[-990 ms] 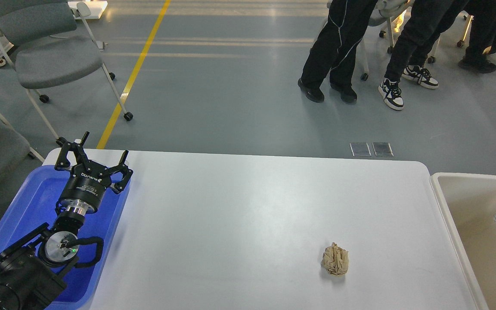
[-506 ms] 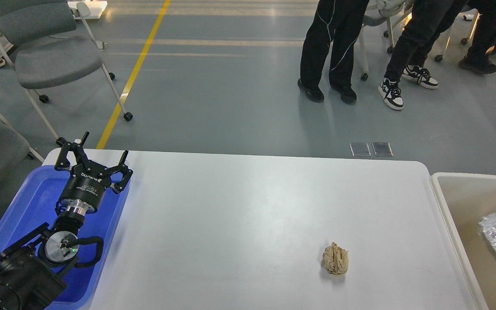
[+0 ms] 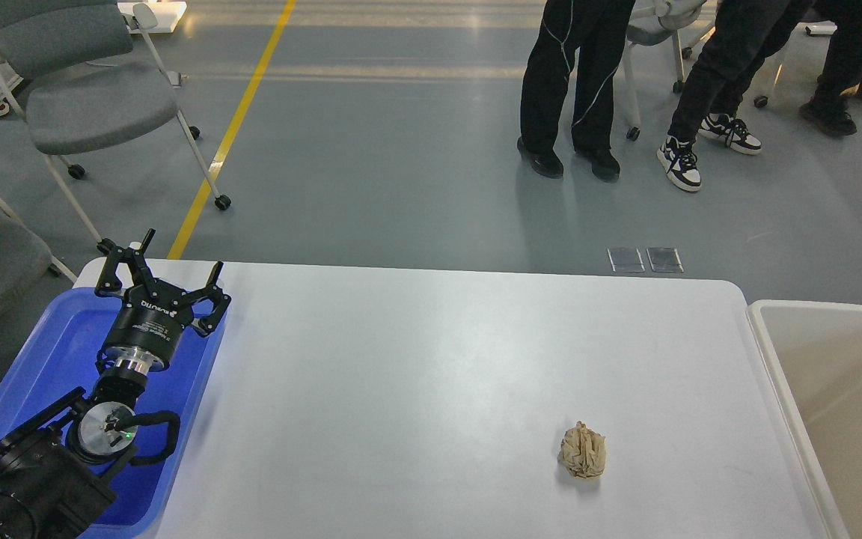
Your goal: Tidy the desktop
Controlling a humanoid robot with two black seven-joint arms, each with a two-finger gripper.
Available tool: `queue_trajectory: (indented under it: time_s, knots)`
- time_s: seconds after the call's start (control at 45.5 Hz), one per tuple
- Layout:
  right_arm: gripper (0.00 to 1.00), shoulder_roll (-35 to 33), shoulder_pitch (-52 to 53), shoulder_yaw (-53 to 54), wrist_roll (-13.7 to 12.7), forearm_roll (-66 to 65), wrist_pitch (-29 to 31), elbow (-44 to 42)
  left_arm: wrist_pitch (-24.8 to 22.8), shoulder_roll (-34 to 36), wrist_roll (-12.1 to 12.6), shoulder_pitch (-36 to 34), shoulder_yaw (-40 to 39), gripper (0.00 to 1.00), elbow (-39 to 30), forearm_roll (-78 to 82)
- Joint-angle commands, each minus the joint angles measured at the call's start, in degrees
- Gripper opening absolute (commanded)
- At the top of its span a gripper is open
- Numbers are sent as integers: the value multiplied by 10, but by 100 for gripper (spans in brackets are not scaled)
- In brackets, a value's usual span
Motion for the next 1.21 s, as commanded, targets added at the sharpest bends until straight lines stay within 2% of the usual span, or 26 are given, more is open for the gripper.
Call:
queue_trajectory:
  time_s: [0.0,0.242,0.418,0.484,0.616,0.88,0.99,1.122,1.188]
  knots:
    - [88,-2,4,11,0,1,4,-13,0,0,0,0,0,100,0,0]
    - [91,-12,29,49,6,2,46,-53,0,0,0,0,-1,100,0,-1]
    - [94,-67,64,196,5,3,140,-49,0,0,0,0,-1,100,0,-1]
    - [95,-96,64,269,2,-1,173,-18,0,0,0,0,0,100,0,-1]
    - [99,-137,59,365,3,-15,178,60,0,0,0,0,0,100,0,-1]
    - [100,-148,7,563,6,-40,185,234,0,0,0,0,0,100,0,-1]
    - [100,-141,-15,635,6,-98,178,289,0,0,0,0,0,100,0,-1]
    - [100,-98,-29,694,9,-178,176,328,0,0,0,0,0,100,0,-1]
    - [100,-69,-58,745,23,-265,178,382,0,0,0,0,0,100,0,-1]
